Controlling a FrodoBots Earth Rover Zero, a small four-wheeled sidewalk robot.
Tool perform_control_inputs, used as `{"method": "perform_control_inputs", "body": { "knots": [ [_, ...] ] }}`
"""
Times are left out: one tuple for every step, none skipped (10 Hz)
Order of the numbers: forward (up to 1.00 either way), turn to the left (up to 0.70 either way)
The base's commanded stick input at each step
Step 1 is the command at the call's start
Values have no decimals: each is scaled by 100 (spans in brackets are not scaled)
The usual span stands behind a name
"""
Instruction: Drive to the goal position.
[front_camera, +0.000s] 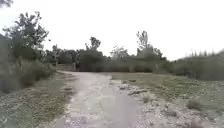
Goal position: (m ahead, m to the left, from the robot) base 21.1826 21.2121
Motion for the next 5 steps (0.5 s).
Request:
{"method": "perform_control_inputs", "body": {
  "knots": [
    [70, 19],
    [70, 35],
    [70, 35],
    [70, 35],
    [70, 35]
  ]
}}
